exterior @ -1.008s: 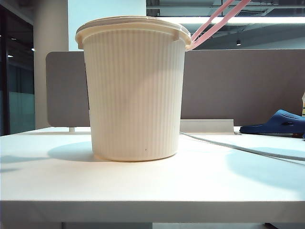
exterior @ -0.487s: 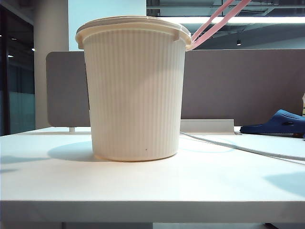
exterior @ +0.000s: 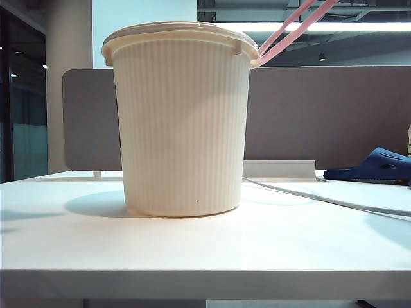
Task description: Open the ring lid of the trash can, pull out the black garbage bag inside, and place it on the table.
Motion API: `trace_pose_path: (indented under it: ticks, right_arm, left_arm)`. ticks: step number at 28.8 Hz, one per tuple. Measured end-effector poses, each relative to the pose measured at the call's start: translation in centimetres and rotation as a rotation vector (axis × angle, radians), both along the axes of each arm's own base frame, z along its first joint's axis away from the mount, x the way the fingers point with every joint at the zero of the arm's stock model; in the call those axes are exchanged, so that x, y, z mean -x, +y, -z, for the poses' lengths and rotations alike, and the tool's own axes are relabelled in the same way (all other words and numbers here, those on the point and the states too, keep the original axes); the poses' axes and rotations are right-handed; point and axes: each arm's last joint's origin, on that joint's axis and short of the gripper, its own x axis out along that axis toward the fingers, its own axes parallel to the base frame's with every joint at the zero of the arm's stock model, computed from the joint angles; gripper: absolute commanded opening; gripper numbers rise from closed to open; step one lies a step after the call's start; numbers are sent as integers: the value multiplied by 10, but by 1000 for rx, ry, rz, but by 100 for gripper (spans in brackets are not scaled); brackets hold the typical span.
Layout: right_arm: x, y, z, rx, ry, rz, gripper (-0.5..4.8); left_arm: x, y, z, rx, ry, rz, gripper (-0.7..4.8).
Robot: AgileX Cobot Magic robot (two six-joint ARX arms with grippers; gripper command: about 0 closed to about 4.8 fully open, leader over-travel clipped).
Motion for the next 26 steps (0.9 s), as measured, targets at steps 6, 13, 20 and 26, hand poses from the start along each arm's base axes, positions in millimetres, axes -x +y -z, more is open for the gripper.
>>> trace_pose_path:
  ticks: [6, 13, 20, 26]
  right_arm:
    - [-12, -5, 8, -14, 42, -18, -1]
    - [-17, -6, 12, 26, 4, -21, -1]
    - [-43, -18, 40, 0, 60, -23, -1]
    - [-59, -25, 60, -1, 7, -30, -1]
  left_arm:
    - [5, 1, -2, 1, -10, 4, 435]
    - [10, 3, -5, 3, -21, 7, 435]
    - [19, 6, -9, 4, -30, 10, 435]
    - [31, 9, -15, 8, -64, 21, 435]
